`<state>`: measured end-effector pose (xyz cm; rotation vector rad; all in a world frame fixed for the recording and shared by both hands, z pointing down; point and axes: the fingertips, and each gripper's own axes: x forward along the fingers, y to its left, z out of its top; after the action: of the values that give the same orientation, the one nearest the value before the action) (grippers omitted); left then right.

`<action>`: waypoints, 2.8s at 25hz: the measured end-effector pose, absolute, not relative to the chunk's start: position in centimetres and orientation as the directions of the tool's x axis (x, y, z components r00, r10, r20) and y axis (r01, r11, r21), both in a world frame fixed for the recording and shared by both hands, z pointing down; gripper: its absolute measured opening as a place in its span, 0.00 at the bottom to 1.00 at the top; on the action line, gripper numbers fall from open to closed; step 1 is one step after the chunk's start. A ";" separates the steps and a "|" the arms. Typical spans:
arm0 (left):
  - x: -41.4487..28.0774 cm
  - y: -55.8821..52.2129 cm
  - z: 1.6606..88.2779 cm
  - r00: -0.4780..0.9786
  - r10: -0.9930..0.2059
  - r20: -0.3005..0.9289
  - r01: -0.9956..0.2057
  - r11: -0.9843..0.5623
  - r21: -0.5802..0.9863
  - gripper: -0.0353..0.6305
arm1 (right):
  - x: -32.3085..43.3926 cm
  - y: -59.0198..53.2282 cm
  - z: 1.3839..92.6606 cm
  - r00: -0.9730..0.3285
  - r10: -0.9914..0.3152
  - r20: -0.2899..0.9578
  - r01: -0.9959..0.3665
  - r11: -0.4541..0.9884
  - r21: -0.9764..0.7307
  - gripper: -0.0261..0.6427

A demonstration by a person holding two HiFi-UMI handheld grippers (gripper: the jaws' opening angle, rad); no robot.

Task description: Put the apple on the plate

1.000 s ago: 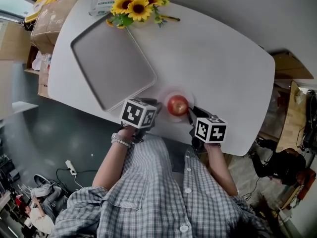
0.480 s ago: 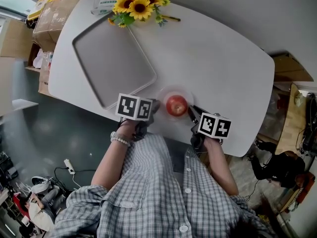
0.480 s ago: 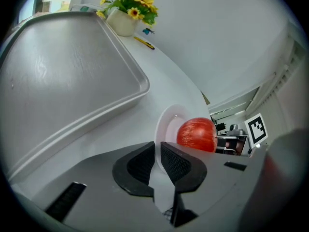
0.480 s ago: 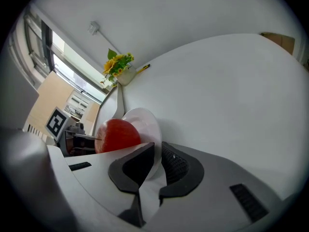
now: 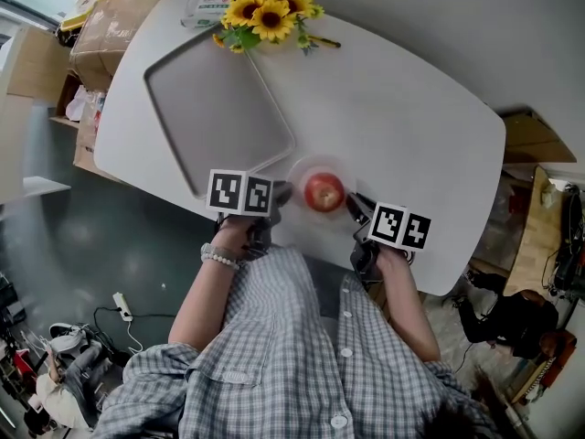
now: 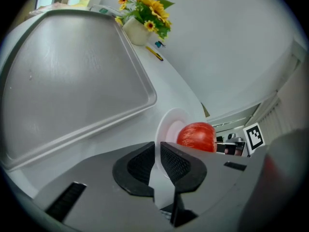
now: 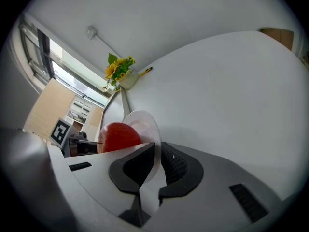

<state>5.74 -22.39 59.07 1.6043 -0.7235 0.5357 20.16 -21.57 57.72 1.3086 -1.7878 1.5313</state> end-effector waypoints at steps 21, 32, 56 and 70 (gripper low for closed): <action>-2.0 -25.6 55.9 0.652 -0.313 0.690 -0.722 0.021 0.692 0.12 | 12.5 -27.1 54.8 -0.531 -0.353 0.770 -0.830 0.034 -0.557 0.11; -8.2 -28.1 56.0 0.601 -0.390 0.698 -0.728 0.092 0.679 0.12 | 5.9 -31.5 55.3 -0.579 -0.310 0.754 -0.812 0.138 -0.567 0.11; -13.6 -30.0 60.0 0.575 -0.344 0.742 -0.739 0.170 0.652 0.12 | -0.3 -34.7 59.0 -0.534 -0.185 0.825 -0.833 0.281 -0.476 0.12; -15.2 -29.8 58.0 0.509 -0.427 0.747 -0.797 0.092 0.596 0.12 | 0.7 -35.0 56.7 -0.576 -0.285 0.766 -0.810 0.323 -0.489 0.12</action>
<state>-15.16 -29.83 58.04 1.5342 -1.0978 0.3799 0.67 -35.01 56.70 0.9612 -2.0327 1.2210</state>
